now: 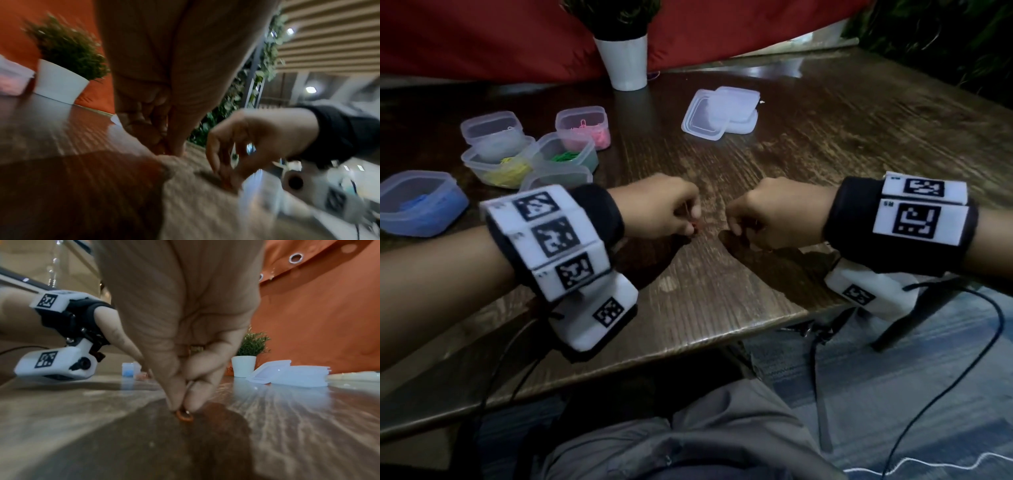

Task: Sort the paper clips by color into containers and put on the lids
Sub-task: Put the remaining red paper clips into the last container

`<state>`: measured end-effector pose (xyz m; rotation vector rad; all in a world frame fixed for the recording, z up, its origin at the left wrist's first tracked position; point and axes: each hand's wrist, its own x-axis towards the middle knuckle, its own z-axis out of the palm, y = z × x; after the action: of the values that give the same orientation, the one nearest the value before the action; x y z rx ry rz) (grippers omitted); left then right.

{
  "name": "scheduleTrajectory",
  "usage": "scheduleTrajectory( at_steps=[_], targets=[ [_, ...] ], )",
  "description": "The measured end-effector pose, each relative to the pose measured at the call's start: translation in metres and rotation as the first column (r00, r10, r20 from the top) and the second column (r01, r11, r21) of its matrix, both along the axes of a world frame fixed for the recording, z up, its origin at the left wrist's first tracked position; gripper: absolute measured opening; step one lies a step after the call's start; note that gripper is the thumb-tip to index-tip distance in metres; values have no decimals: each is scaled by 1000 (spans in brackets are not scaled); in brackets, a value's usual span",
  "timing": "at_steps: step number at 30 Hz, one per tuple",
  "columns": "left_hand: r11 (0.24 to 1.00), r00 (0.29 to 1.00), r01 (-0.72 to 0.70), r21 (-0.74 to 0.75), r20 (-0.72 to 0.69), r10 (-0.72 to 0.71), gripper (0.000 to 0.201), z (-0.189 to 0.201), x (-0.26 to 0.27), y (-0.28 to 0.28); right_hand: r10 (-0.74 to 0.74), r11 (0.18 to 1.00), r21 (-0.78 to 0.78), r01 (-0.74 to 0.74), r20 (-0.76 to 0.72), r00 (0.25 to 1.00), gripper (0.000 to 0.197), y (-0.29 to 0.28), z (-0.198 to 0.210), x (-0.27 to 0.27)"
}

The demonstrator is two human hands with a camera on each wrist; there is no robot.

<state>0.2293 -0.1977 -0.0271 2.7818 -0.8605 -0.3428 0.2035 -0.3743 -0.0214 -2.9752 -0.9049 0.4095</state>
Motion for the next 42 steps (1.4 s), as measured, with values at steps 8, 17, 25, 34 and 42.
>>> scheduleTrajectory(
  at_steps=[8,17,25,34,42],
  targets=[
    [824,895,-421,-378,-25,446,15,36,15,106,-205,951,141,276,-381,902,11,1,-2,19],
    [798,874,-450,-401,-12,486,17,9,16,135,-73,826,515,229,-305,950,23,89,38,56],
    [591,742,-649,-479,-229,630,20,24,-16,203,53,965,258,-38,-52,997,31,179,24,76],
    [423,561,-802,-422,-290,775,37,14,-43,245,203,979,47,-199,-102,974,42,179,22,55],
    [859,877,-480,-176,-88,472,89,30,-13,165,145,980,165,-112,-199,969,19,129,33,46]
  ],
)
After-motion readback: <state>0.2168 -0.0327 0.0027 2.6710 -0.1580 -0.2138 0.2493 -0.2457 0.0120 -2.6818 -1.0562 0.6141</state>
